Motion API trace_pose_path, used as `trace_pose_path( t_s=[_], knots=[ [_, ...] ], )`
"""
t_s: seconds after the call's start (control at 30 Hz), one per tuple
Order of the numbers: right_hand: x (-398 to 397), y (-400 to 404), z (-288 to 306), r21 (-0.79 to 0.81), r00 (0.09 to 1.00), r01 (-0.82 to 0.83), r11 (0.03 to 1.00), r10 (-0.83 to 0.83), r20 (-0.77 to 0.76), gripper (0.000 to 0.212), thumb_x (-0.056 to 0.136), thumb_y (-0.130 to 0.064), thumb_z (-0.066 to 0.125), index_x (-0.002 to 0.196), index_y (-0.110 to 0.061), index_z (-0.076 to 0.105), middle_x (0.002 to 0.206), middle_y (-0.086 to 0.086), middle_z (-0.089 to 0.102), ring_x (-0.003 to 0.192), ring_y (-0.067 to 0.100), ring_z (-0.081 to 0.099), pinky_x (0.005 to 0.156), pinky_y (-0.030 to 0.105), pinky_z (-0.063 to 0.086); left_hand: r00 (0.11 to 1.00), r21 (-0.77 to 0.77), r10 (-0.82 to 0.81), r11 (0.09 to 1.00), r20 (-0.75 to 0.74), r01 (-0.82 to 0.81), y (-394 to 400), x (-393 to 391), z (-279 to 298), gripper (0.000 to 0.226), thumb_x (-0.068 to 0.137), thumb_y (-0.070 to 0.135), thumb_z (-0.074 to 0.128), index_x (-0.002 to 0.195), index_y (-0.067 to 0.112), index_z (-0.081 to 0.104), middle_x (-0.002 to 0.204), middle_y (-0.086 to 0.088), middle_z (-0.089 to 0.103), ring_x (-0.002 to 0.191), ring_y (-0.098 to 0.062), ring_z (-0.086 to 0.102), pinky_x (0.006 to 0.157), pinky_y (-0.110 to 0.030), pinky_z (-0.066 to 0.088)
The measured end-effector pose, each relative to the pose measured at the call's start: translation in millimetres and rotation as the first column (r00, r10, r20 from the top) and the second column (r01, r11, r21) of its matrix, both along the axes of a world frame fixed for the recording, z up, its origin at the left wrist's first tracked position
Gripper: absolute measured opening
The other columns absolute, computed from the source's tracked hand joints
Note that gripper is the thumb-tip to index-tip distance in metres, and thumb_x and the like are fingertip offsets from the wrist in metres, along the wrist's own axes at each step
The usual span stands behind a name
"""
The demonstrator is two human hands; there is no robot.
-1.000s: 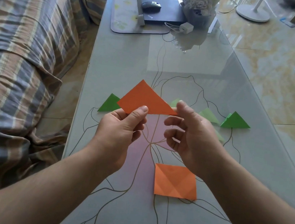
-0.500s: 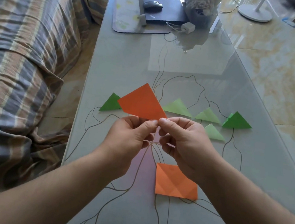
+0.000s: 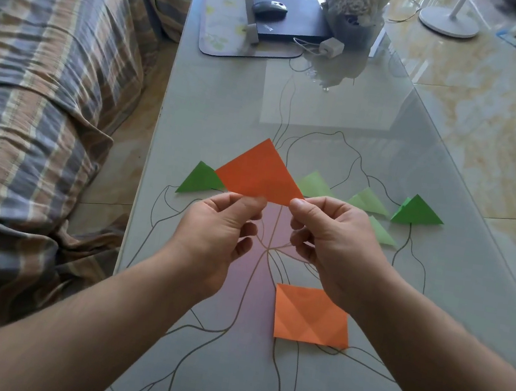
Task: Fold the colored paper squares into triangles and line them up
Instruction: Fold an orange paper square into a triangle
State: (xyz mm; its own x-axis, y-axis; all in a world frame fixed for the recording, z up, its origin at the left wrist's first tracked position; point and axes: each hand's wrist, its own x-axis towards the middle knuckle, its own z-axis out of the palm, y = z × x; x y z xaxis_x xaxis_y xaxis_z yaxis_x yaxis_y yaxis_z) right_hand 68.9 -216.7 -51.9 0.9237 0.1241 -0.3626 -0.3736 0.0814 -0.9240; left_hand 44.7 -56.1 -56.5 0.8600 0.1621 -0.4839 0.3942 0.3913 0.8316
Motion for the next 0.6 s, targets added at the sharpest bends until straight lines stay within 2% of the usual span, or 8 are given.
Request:
trace_pose_path(
  t_s=[0.3, 0.47, 0.6],
  knots=[
    [1.2, -2.7, 0.6, 0.008, 1.000, -0.003, 1.000, 0.003, -0.011, 0.015, 0.096, -0.019, 0.072, 0.082, -0.013, 0.068, 0.071, 0.004, 0.066, 0.060, 0.017, 0.060, 0.062, 0.031, 0.050, 0.999, 0.050, 0.020, 0.999, 0.036, -0.022, 4.1, 1.3, 2.1, 0.012, 0.089, 0.029, 0.076, 0.095, 0.022, 0.069, 0.074, 0.008, 0.071, 0.081, -0.018, 0.065, 0.078, -0.037, 0.055],
    [3.0, -3.3, 1.7, 0.029, 1.000, 0.014, 0.999, -0.013, -0.019, 0.017, 0.095, -0.018, 0.073, 0.080, -0.013, 0.067, 0.070, 0.003, 0.065, 0.059, 0.016, 0.059, 0.064, 0.032, 0.051, 0.998, 0.076, 0.035, 0.996, 0.048, -0.039, 11.0, 4.6, 3.4, 0.017, 0.089, 0.034, 0.076, 0.098, 0.022, 0.070, 0.079, 0.006, 0.072, 0.082, -0.018, 0.066, 0.074, -0.035, 0.056],
    [3.6, -2.5, 2.9, 0.063, 0.998, 0.038, 0.997, -0.035, -0.047, 0.017, 0.094, -0.018, 0.073, 0.080, -0.013, 0.067, 0.069, 0.002, 0.064, 0.058, 0.015, 0.057, 0.065, 0.032, 0.051, 0.998, 0.082, 0.035, 0.996, 0.049, -0.039, 12.0, 4.3, 4.9, 0.017, 0.101, 0.034, 0.062, 0.095, 0.019, 0.067, 0.083, 0.002, 0.070, 0.079, -0.017, 0.067, 0.077, -0.037, 0.054]
  ],
)
